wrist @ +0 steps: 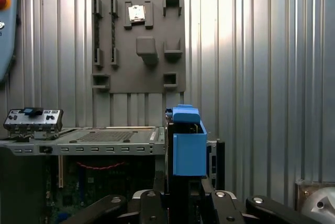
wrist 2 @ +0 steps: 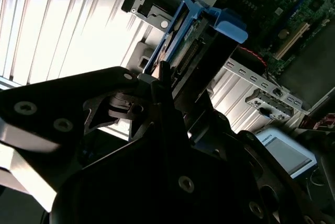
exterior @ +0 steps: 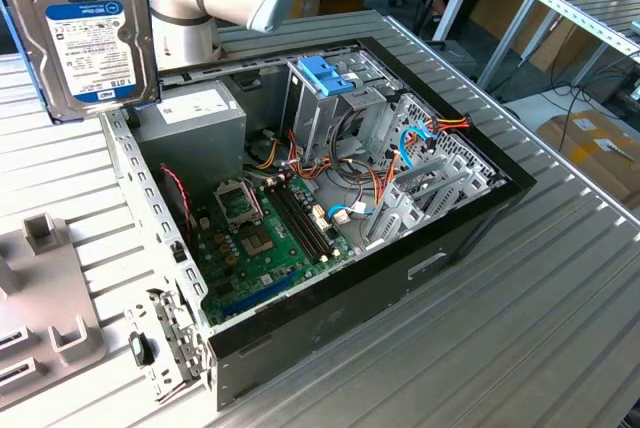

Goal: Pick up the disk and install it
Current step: 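Pick up the disk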

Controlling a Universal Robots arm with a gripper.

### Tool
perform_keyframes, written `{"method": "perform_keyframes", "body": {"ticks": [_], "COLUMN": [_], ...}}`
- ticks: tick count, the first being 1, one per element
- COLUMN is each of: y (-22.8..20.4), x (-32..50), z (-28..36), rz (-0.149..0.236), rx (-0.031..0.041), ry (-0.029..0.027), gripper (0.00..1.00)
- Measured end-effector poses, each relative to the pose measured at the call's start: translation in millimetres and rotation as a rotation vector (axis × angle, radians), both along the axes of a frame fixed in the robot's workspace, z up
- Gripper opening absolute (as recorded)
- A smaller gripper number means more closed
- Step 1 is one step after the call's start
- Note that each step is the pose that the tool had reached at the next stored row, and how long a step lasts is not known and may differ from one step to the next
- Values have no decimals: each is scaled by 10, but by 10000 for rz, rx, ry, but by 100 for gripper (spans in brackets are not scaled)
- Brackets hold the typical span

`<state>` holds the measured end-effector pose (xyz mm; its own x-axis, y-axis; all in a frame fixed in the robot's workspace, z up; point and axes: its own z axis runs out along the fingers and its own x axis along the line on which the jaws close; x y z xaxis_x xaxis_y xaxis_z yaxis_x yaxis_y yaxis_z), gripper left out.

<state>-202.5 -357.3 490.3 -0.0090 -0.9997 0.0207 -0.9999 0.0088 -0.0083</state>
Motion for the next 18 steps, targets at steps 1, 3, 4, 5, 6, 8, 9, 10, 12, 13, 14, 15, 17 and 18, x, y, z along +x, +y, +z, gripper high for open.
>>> {"method": "perform_keyframes", "body": {"ticks": [1,3,4,5,6,8,9,10,12,13,14,15,17,18], "y": [0,1,1,1,1,1,1,1,2,2,2,2,3,3], "x": [58,243,271,297,342,421,445,482,543,567,589,624,667,690], "z": [0,0,0,0,0,0,0,0,0,1,0,0,0,0], "rz": [1,1,1,1,0,1,1,1,0,1,2,1,0,0], "rx": [0,0,0,0,0,0,0,0,0,-1,0,0,-1,0], "ry": [0,1,0,1,0,1,0,0,1,1,1,0,1,0], "gripper": [35,35,35,35,35,35,35,35,35,35,35,35,35,35]}}
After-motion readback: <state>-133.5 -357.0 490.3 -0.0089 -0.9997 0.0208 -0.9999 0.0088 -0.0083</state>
